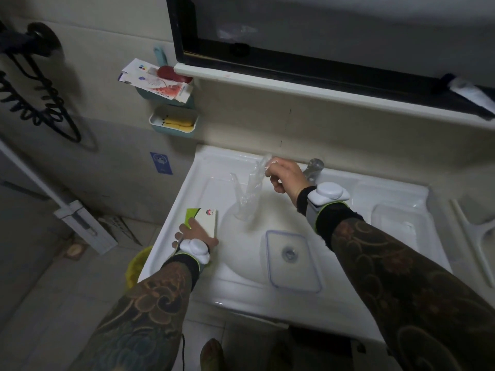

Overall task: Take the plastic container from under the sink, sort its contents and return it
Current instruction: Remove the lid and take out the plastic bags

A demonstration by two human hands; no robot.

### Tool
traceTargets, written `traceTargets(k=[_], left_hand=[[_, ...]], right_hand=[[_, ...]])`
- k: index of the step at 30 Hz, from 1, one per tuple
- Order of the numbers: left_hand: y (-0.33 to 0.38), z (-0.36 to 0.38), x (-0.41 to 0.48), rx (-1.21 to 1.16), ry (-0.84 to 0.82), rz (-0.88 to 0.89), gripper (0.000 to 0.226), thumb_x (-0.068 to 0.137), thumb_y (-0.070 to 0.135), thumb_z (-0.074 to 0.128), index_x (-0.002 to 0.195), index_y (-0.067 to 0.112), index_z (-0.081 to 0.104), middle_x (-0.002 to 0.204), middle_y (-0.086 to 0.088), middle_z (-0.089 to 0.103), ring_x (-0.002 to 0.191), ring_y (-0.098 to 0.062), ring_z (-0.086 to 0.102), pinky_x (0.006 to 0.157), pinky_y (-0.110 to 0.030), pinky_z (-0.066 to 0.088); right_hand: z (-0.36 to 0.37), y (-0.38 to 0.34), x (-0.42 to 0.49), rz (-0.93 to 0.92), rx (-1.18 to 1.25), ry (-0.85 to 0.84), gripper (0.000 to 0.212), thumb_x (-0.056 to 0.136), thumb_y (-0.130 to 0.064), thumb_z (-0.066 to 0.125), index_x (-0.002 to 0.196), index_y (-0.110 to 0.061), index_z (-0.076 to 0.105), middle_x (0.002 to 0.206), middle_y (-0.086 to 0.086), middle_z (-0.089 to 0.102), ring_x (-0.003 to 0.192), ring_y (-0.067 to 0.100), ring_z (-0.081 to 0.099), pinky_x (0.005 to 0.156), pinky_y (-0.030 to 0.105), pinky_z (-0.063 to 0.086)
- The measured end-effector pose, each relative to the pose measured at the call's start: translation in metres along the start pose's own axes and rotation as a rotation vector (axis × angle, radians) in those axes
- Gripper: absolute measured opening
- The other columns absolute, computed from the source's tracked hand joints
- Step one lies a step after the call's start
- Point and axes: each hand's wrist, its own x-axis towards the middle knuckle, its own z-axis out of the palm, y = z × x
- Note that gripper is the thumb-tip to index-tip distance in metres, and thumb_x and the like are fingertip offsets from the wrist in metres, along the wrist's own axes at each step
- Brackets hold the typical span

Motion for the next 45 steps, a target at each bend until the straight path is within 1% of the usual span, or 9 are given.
traceTargets(k=[8,11,15,19,25,29,34,40,45], left_hand=[[0.010,-0.022,-0.007,0.207,0.089,0.081,0.090,0.075,0.062,0.060,0.145,0.016,0.029,0.154,-0.013,0.028,0.144,-0.034,0.021,0.119,-0.047,0.017],[0.032,-0.035,-0.004,-0.168,0.262,0.369,0.053,0.081,0.036,0.059,0.131,0.022,0.052,0.140,-0.004,0.052,0.136,-0.025,0.041,0.120,-0.040,0.017],[0.067,-0.050,-0.021,-0.957,-0.235,0.541,0.021,0.089,0.031,0.057,0.102,0.022,0.070,0.107,-0.006,0.072,0.100,-0.027,0.067,0.083,-0.015,0.052],[0.110,-0.052,-0.039,-0.930,-0.621,0.565,0.047,0.075,0.061,0.061,0.106,0.027,0.070,0.106,0.004,0.075,0.087,-0.017,0.070,0.083,-0.028,0.056],[0.159,-0.043,-0.061,-0.897,-0.634,0.669,0.021,0.082,0.020,0.072,0.103,0.021,0.071,0.091,-0.003,0.072,0.073,-0.009,0.070,0.064,-0.018,0.056],[0.199,-0.042,-0.081,-1.006,-0.659,0.657,0.025,0.088,0.013,0.064,0.113,0.010,0.065,0.100,-0.007,0.070,0.082,-0.016,0.071,0.068,-0.023,0.058],[0.253,-0.026,-0.115,-1.069,-0.730,0.700,0.022,0.093,0.011,0.057,0.114,0.014,0.062,0.089,0.002,0.074,0.075,-0.012,0.073,0.068,-0.025,0.058],[0.298,0.017,-0.145,-1.006,-0.772,0.679,0.020,0.092,0.015,0.060,0.109,0.021,0.066,0.093,0.006,0.073,0.085,-0.018,0.069,0.090,-0.037,0.055],[0.313,0.047,-0.156,-0.963,-0.754,0.606,0.018,0.085,0.018,0.068,0.099,0.027,0.072,0.085,0.008,0.073,0.067,-0.011,0.070,0.064,-0.024,0.057]], right_hand=[[-0.011,0.007,-0.005,0.030,0.000,0.028,0.009,0.075,-0.011,0.052,0.067,-0.015,0.051,0.059,0.001,0.035,0.048,0.012,0.033,0.047,0.021,0.021],[-0.015,0.008,-0.003,0.051,-0.029,0.039,0.015,0.077,-0.012,0.052,0.064,-0.017,0.048,0.059,0.002,0.035,0.051,0.014,0.032,0.047,0.021,0.023],[-0.027,0.007,-0.001,0.116,-0.106,0.076,0.021,0.079,-0.016,0.052,0.061,-0.018,0.044,0.059,0.000,0.036,0.054,0.016,0.031,0.047,0.023,0.024],[-0.051,0.004,-0.003,0.166,-0.140,0.130,0.021,0.083,-0.022,0.054,0.063,-0.019,0.047,0.059,-0.001,0.042,0.048,0.014,0.037,0.037,0.013,0.027],[-0.091,0.015,-0.011,0.074,-0.080,0.239,0.005,0.085,-0.024,0.061,0.085,-0.019,0.060,0.070,0.000,0.058,0.056,0.013,0.051,0.052,0.023,0.039],[-0.146,0.029,-0.021,0.107,-0.005,0.386,0.042,0.081,-0.042,0.065,0.115,-0.018,0.058,0.106,0.000,0.063,0.086,0.015,0.060,0.074,0.027,0.047],[-0.215,0.062,-0.054,0.473,0.281,0.063,0.074,0.070,-0.071,0.060,0.122,-0.018,0.055,0.115,0.005,0.065,0.106,0.023,0.062,0.089,0.036,0.049],[-0.266,0.093,-0.074,0.323,0.531,0.091,0.038,0.085,-0.023,0.067,0.120,-0.009,0.064,0.099,0.005,0.072,0.086,0.018,0.069,0.080,0.028,0.055],[-0.313,0.122,-0.096,0.297,0.601,0.260,0.015,0.082,-0.017,0.070,0.096,-0.022,0.069,0.083,-0.005,0.066,0.075,0.011,0.062,0.071,0.024,0.053]])
